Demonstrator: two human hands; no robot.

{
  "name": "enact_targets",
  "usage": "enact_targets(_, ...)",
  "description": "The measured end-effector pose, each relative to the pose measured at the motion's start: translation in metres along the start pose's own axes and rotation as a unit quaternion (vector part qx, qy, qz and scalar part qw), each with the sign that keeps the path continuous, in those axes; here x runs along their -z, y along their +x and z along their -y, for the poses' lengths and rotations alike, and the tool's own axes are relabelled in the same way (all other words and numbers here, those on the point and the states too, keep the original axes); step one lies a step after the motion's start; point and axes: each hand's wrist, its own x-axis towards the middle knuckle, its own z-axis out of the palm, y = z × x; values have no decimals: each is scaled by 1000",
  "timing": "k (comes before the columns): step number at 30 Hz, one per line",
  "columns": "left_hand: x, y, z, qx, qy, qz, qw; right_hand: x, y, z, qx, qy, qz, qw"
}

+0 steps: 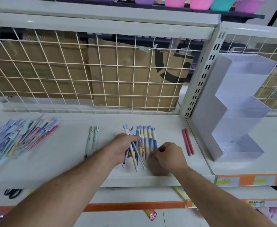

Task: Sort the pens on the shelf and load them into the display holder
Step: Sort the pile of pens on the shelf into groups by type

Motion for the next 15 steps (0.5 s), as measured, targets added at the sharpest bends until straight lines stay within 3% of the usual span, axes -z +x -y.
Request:
enact_targets(3, 2, -1, -2, -11, -9, 5, 1000, -1, -7, 10, 35, 42, -21, 998)
enact_targets(6, 5, -2, -4, -22, -45, 21, 999, -3, -18, 29, 75, 111, 41, 990)
enact_targets(10, 9, -5, -8, -19, -106, 58, 993, -5, -30, 48, 42, 233, 154, 959)
enact_targets(15, 14, -1, -10, -28, -114, 69, 991, -9, -29, 57, 20, 289, 151, 945)
